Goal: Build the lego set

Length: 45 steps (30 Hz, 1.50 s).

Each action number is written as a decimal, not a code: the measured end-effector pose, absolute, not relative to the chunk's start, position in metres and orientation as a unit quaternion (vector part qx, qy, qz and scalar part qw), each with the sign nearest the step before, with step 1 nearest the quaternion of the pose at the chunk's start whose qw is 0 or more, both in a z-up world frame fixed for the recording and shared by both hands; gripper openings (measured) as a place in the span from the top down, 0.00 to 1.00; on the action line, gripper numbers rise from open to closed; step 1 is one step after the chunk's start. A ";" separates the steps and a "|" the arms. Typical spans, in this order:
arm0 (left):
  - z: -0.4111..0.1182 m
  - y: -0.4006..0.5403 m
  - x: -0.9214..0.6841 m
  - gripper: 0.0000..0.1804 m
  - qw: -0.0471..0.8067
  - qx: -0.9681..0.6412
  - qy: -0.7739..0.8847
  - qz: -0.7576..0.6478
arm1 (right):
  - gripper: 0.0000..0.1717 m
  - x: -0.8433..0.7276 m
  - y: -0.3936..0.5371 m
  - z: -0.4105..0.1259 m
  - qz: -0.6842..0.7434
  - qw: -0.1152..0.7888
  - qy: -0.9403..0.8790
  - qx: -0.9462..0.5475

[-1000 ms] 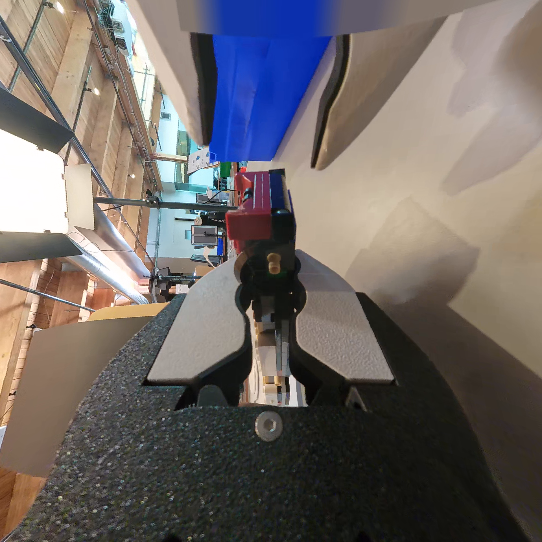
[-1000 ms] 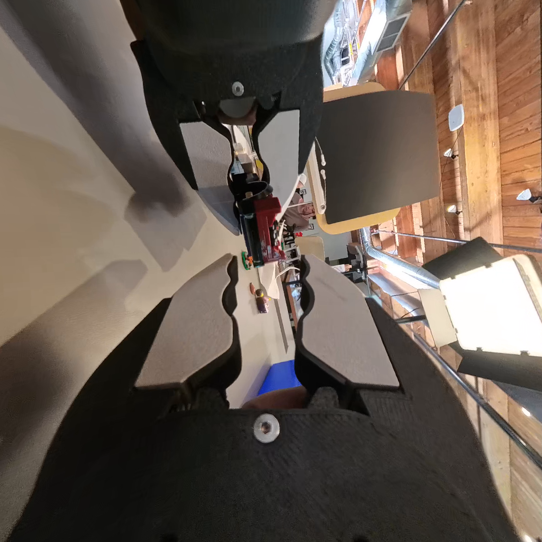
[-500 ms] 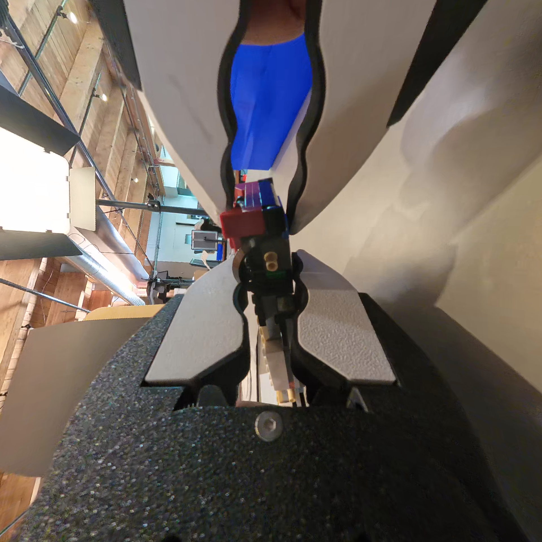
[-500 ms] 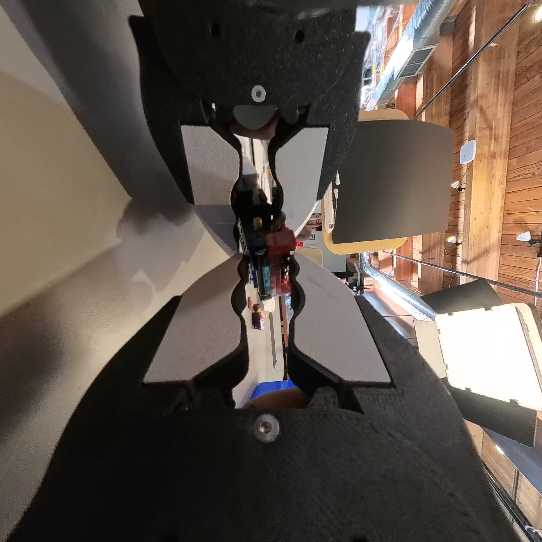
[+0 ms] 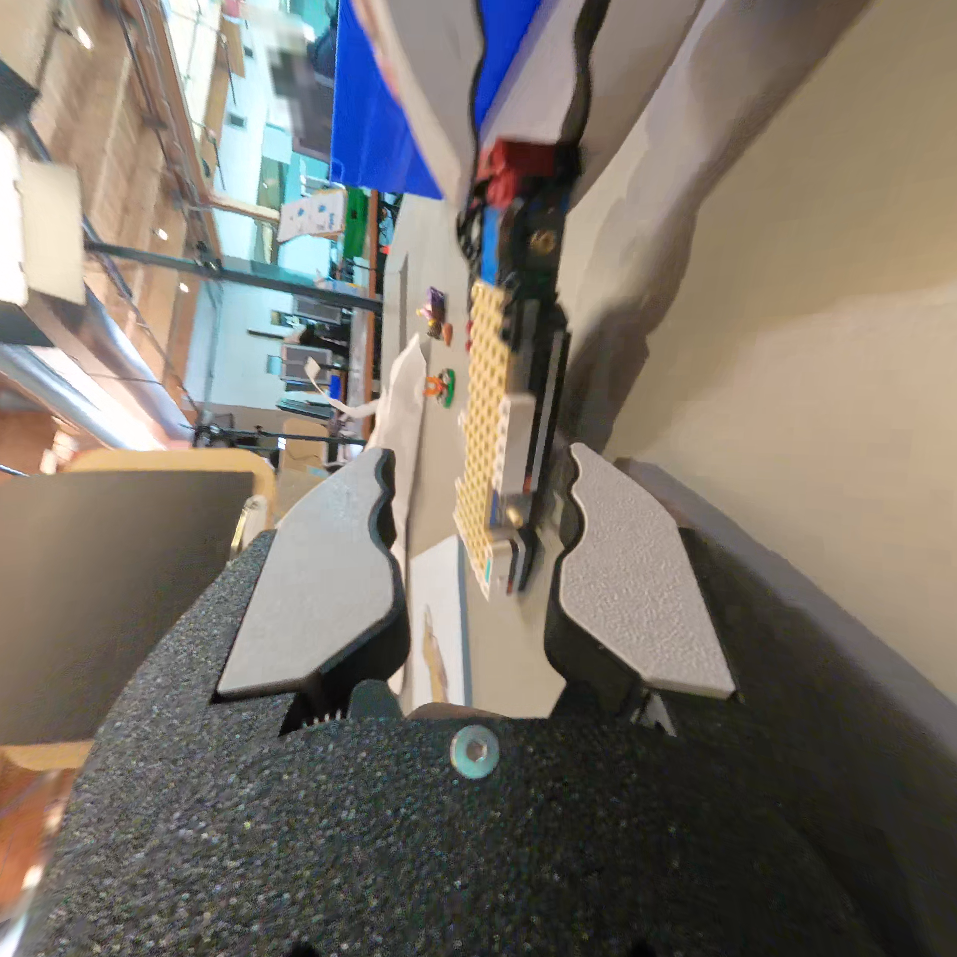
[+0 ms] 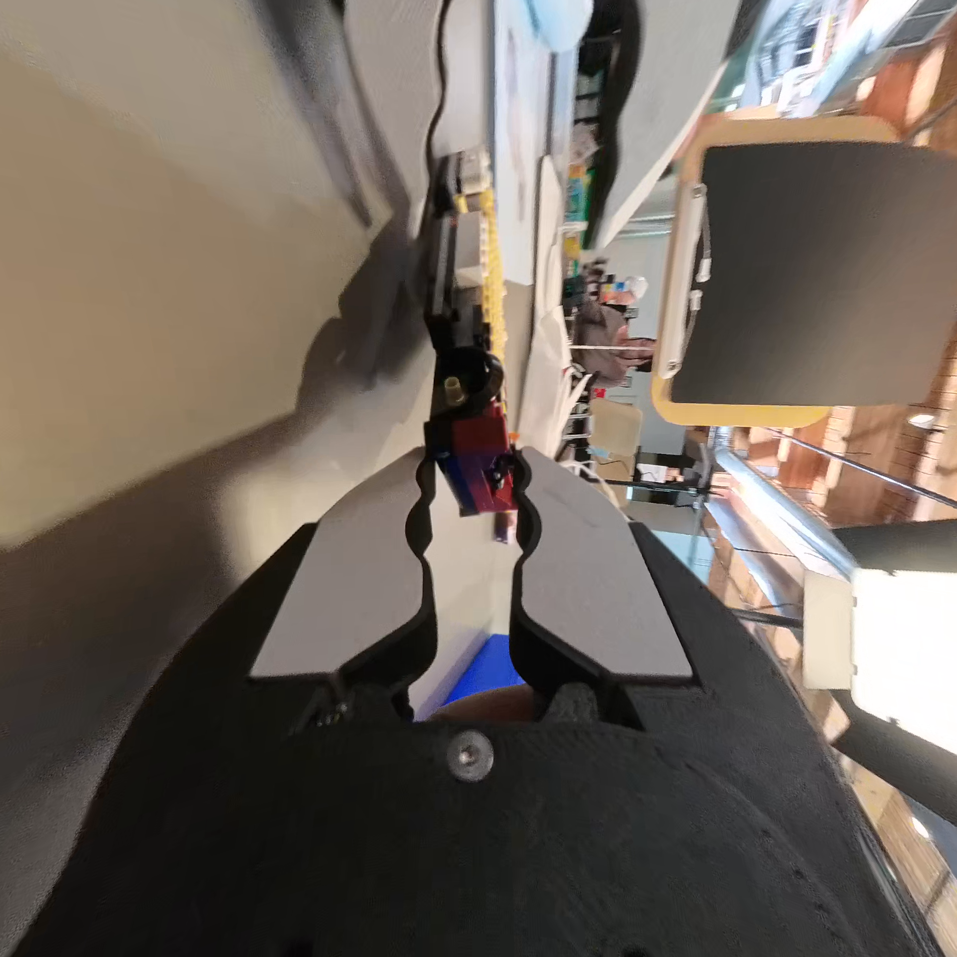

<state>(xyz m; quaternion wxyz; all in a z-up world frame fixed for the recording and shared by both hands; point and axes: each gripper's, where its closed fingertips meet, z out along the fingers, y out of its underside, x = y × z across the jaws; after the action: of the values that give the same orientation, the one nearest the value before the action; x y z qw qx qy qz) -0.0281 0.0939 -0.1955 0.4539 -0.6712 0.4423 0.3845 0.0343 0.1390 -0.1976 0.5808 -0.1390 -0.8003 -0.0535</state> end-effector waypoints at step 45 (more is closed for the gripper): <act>-0.146 0.018 -0.184 0.63 0.633 -0.751 -0.002 0.187 | 0.91 -0.079 -0.034 -0.218 0.192 0.509 -0.802 -0.246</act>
<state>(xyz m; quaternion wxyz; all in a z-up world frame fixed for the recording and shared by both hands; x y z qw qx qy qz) -0.1837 0.0179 -0.1462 0.6333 -0.7509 -0.0016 0.1874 -0.0787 -0.0344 -0.2181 0.5091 -0.2460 -0.8022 0.1919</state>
